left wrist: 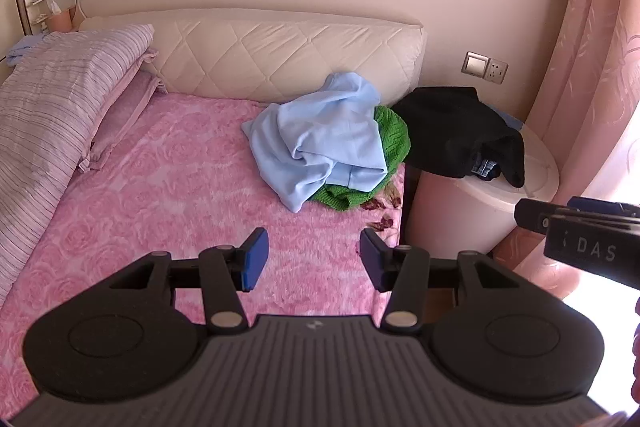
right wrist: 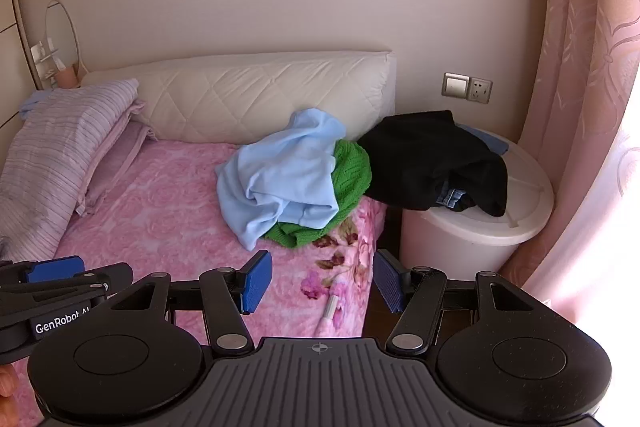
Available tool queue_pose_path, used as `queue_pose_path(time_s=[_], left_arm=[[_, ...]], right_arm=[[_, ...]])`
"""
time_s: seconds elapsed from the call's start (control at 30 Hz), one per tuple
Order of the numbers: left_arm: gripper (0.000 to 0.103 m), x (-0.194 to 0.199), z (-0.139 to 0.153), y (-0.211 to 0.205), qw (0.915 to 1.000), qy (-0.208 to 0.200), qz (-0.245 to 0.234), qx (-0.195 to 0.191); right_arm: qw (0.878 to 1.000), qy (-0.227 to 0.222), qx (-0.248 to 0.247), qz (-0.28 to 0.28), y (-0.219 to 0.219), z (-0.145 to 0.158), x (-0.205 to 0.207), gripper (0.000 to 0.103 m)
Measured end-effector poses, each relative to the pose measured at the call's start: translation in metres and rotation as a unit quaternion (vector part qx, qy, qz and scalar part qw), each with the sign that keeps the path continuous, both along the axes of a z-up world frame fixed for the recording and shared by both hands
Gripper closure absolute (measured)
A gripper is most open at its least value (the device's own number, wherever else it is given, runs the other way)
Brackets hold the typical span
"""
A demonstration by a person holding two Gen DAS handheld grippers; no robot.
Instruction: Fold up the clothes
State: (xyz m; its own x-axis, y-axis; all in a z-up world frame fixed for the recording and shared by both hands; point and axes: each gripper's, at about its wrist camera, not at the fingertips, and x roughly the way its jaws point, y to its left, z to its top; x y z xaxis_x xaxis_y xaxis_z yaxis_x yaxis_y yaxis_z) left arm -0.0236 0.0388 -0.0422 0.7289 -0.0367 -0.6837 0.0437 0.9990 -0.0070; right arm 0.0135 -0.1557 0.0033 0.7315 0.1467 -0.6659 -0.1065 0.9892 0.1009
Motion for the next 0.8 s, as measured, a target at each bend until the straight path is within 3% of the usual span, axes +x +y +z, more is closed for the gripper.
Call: queue_pose_path(time_s=[0.33,0.8], left_arm=[[0.057,-0.005,0.0,0.007,0.9999,0.004,-0.01,0.0],[0.057,0.023,0.011,0.004,0.9998,0.021,-0.005,-0.006]], right_arm=[[1.0,0.003,0.002,-0.006,0.001,-0.003,0.002,0.043],[1.0,0.009,-0.005,-0.006,0.001,-0.007,0.009,0.043]])
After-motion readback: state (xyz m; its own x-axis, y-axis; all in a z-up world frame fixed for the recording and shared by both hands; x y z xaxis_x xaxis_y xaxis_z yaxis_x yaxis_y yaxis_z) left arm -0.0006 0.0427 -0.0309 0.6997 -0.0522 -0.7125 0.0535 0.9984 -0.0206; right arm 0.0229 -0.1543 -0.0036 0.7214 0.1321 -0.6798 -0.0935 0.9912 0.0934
